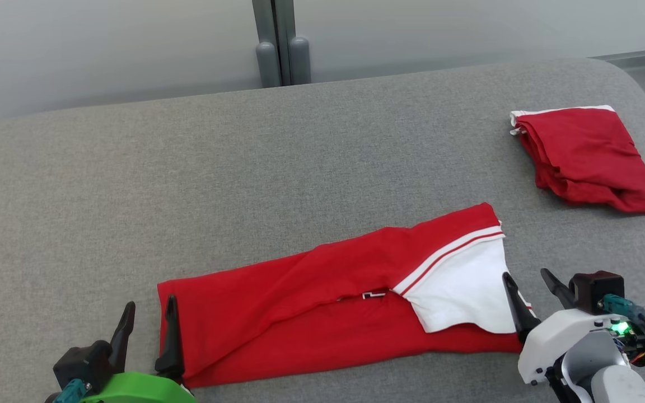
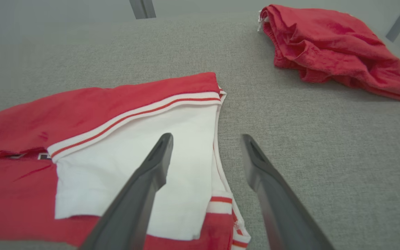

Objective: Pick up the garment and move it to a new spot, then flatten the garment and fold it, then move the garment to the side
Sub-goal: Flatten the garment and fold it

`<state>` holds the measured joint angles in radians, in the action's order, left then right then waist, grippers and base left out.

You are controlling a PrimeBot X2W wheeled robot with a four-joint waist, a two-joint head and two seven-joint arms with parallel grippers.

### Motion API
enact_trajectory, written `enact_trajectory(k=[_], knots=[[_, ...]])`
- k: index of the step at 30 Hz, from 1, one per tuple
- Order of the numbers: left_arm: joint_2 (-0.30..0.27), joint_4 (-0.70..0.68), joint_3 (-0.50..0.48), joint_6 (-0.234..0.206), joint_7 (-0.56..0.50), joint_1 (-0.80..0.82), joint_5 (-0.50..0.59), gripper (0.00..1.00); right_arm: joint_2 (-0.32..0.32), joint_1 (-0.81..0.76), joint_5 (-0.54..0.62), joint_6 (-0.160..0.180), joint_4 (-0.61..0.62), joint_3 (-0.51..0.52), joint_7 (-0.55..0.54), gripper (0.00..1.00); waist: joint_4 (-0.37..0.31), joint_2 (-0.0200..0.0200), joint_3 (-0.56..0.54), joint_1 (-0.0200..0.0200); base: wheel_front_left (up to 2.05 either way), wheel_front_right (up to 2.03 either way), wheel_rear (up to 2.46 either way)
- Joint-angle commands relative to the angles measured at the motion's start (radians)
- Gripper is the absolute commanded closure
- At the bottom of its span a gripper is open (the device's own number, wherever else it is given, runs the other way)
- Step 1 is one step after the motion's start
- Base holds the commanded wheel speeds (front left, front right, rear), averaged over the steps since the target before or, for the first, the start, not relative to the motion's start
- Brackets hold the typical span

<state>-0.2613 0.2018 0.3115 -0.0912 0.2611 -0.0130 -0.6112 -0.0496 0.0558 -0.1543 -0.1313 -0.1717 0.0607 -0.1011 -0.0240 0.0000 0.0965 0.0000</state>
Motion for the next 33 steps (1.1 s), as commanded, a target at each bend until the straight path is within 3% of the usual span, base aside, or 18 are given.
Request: enact_trajectory(k=[1,16,17,18,19,23,33], knots=[[0.008,0.000,-0.014,0.005,0.005,-0.014,0.017,0.00,-0.003,0.023,0.017,0.001,-0.020,0.002,-0.010,0.00,0.005,0.0000,-0.001,0.0000,0.00,0.00,0.00],[0.065,0.035,-0.067,0.048,0.005,-0.024,0.082,0.00,-0.055,0.110,0.047,0.001,-0.262,-0.021,-0.082,0.00,0.080,0.0000,-0.004,0.0000,0.00,0.00,0.00],[0.069,0.037,-0.070,0.050,0.005,-0.025,0.084,0.00,-0.053,0.110,0.043,0.001,-0.272,-0.027,-0.086,0.09,0.083,0.0000,-0.006,0.0000,0.00,0.00,0.00],[0.072,0.039,-0.072,0.052,0.005,-0.025,0.088,0.00,-0.053,0.109,0.039,0.001,-0.279,-0.036,-0.090,0.42,0.085,0.0000,-0.008,0.0000,0.00,0.00,0.00],[0.074,0.040,-0.075,0.054,0.005,-0.025,0.092,0.00,-0.052,0.108,0.035,0.001,-0.287,-0.045,-0.094,0.63,0.086,0.0000,-0.010,0.0000,0.00,0.00,0.00],[0.084,0.044,-0.084,0.063,0.005,-0.029,0.107,0.00,-0.047,0.119,0.030,0.001,-0.307,-0.069,-0.098,0.99,0.085,0.0000,-0.015,0.0000,0.00,0.00,0.00],[0.111,0.050,-0.094,0.082,0.005,-0.012,0.142,0.00,-0.075,0.204,0.034,0.002,-0.317,-0.036,-0.054,1.00,0.046,0.0000,-0.013,0.0000,0.00,0.00,0.00]])
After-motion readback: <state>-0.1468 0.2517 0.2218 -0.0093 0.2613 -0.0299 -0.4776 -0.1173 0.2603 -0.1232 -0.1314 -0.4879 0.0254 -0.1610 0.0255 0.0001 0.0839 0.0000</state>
